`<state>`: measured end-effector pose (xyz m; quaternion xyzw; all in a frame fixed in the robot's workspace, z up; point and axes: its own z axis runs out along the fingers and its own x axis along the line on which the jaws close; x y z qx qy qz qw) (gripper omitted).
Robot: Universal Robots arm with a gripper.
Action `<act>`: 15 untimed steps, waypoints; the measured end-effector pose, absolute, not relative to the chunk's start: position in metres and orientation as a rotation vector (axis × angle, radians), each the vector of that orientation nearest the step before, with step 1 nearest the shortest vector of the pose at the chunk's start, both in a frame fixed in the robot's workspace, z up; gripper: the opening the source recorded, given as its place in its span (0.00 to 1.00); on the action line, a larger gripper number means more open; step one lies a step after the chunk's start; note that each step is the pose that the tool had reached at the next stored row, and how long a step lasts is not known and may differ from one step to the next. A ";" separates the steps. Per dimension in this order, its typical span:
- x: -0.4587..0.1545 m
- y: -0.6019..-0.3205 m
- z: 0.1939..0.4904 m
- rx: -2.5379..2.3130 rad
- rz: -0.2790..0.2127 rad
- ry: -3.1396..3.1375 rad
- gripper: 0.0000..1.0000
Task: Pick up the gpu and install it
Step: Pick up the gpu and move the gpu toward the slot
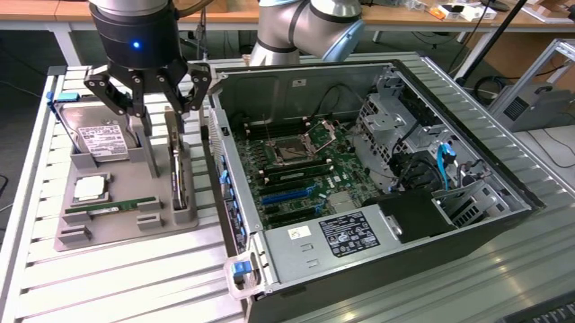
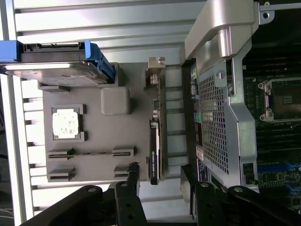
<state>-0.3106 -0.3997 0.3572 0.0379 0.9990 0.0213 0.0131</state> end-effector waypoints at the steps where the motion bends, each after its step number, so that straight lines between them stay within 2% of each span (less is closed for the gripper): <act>1: -0.311 -0.400 0.356 0.118 0.066 3.113 0.48; 15: -0.311 -0.400 0.351 0.118 0.066 3.112 0.48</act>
